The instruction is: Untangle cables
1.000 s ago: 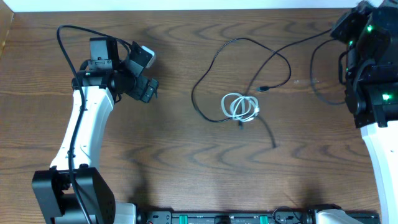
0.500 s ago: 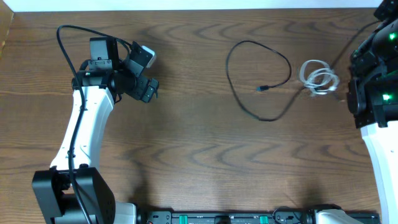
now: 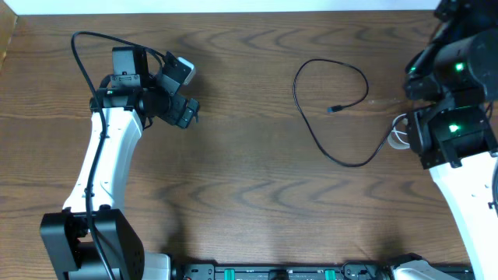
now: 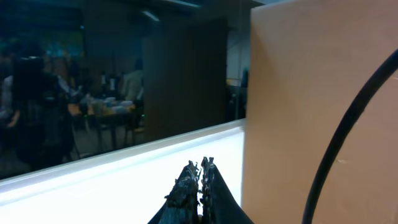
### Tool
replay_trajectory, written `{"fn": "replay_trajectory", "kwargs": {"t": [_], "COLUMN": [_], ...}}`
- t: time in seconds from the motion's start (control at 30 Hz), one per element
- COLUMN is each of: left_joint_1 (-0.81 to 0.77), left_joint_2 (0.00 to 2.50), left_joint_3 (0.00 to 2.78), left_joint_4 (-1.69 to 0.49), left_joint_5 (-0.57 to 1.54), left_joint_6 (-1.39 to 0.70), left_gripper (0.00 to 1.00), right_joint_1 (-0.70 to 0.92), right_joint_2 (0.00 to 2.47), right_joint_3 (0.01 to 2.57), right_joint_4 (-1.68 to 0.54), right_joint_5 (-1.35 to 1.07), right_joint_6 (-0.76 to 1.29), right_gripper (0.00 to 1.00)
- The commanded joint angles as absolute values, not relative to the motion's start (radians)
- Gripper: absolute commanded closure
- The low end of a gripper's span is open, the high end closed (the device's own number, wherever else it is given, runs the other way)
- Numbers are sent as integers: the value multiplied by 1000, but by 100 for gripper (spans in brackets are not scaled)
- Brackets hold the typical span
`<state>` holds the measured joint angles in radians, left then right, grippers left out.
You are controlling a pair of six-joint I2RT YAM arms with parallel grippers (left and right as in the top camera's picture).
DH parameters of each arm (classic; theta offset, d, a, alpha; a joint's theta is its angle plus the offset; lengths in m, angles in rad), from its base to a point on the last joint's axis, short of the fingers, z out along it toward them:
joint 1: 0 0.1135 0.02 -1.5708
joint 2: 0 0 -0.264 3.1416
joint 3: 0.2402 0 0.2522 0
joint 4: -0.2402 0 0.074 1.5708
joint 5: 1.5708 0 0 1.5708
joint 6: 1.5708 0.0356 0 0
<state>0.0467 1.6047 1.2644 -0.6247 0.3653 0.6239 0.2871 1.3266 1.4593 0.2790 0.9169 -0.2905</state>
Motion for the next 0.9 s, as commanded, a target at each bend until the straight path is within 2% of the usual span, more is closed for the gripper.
{"fn": "replay_trajectory", "kwargs": {"t": [0.0, 0.37, 0.73, 0.87], "left_joint_1": [49, 49, 49, 49], "left_joint_2": [1614, 1614, 1614, 1614], "left_joint_3": [1261, 1261, 1261, 1261], "left_joint_4": [-628, -628, -628, -628], "left_joint_5": [384, 385, 385, 386], "left_joint_6": [607, 607, 607, 607], "left_gripper": [7, 7, 7, 8], "right_joint_1": [321, 274, 22, -72], "right_joint_2": [1320, 1320, 1341, 1342], "right_joint_3": [1475, 1475, 1475, 1475], "right_joint_4": [287, 468, 383, 263], "right_joint_5": [926, 972, 1122, 1185], "right_joint_6": [-312, -459, -480, -456], "right_gripper": [99, 99, 99, 99]}}
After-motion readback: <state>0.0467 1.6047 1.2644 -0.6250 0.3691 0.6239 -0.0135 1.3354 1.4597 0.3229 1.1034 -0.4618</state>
